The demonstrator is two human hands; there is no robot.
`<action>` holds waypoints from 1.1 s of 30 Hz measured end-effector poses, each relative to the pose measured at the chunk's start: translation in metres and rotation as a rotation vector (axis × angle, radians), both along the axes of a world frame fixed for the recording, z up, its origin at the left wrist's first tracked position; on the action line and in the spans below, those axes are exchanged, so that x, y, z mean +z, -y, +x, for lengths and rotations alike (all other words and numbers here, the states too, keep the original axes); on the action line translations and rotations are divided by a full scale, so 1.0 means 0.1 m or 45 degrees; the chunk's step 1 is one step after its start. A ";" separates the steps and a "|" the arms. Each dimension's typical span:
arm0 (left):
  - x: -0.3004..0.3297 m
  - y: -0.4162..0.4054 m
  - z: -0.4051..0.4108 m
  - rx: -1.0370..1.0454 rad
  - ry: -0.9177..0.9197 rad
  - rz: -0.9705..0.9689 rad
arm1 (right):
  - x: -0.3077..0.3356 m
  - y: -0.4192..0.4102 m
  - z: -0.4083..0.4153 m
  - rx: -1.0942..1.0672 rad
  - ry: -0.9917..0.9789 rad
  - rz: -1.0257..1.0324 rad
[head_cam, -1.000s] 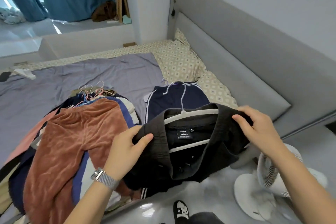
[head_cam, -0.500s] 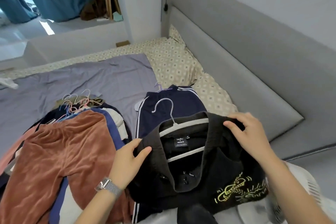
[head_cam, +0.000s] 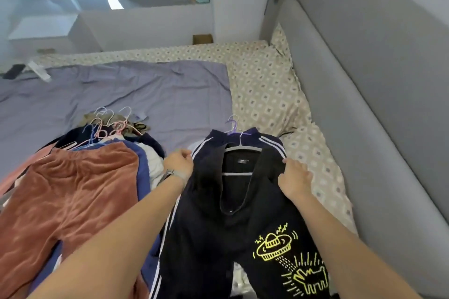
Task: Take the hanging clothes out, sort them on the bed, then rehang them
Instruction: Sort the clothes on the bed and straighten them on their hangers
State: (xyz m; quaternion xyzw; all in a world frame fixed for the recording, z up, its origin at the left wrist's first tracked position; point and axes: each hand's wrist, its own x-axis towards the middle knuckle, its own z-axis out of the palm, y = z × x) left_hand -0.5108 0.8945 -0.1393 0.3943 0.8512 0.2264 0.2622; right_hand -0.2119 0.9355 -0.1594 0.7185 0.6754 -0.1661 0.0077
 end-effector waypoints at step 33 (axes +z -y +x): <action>-1.26 1.65 -5.50 0.001 -0.014 -0.385 | -0.60 0.85 -5.43 0.566 -0.327 -0.591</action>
